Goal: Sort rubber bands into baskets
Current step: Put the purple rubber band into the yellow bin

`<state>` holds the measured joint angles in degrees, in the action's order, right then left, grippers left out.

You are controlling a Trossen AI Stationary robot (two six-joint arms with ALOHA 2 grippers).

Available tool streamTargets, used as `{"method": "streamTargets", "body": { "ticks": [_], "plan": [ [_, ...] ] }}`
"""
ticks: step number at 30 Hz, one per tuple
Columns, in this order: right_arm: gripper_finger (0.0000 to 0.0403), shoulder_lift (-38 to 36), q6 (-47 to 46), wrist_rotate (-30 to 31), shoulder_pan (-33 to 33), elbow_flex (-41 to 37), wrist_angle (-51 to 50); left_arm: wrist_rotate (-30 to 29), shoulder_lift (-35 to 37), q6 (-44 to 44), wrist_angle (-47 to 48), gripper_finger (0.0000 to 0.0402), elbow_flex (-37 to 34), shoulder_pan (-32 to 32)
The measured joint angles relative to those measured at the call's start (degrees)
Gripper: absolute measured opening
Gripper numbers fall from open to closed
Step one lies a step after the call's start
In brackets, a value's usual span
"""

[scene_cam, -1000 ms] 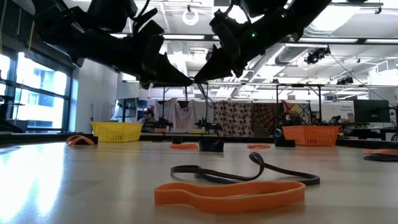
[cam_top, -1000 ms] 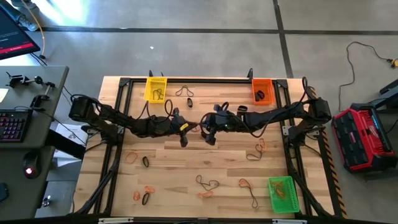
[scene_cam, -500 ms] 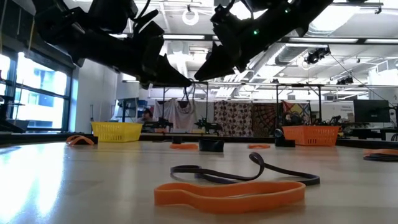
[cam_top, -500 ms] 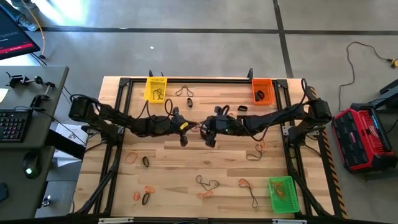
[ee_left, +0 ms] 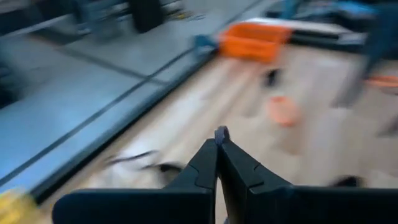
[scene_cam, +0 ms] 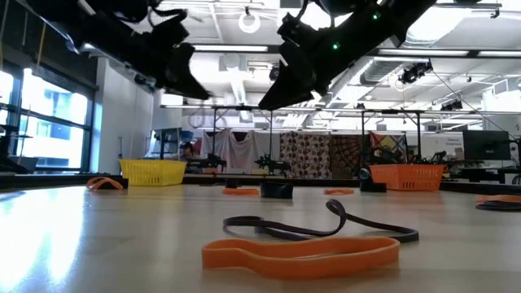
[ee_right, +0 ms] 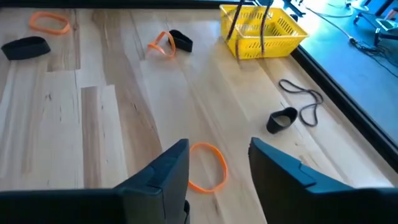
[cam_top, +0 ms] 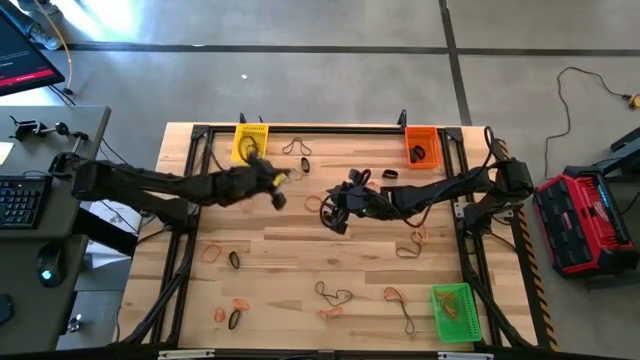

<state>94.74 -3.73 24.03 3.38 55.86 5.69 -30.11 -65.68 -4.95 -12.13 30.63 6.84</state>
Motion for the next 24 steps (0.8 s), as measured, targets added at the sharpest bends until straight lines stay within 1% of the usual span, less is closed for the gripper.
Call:
{"method": "streamTargets", "body": {
  "ticks": [3, 5, 10, 15, 20, 24],
  "plan": [
    [0.0151, 0.0, -0.3, 0.0, 0.0, 0.0, -0.36, -4.4, 5.61, -1.46, 8.12, 0.0, 0.0, 3.18],
    [0.0151, 0.0, -0.3, 0.0, 0.0, 0.0, -0.36, -6.16, 8.54, -2.49, 11.98, 0.0, 0.0, 5.65],
    [0.0151, 0.0, -0.3, 0.0, -0.11, 0.0, -0.34, -5.9, 12.59, -3.65, 19.65, 0.0, 0.0, 14.13],
    [0.0151, 0.0, 0.14, 0.0, -0.11, 0.0, -0.34, 2.31, 11.48, -3.73, 20.29, 0.0, 0.0, 24.38],
    [0.0151, 0.0, -0.25, -0.02, -0.25, 0.0, -0.34, 9.17, 7.67, -2.45, 19.95, 0.0, 0.0, 34.36],
    [0.0151, 0.0, -0.28, -0.04, -0.34, 0.0, -0.32, 15.75, 3.51, -1.57, 18.45, 0.0, 0.0, 39.92]
  ]
}}
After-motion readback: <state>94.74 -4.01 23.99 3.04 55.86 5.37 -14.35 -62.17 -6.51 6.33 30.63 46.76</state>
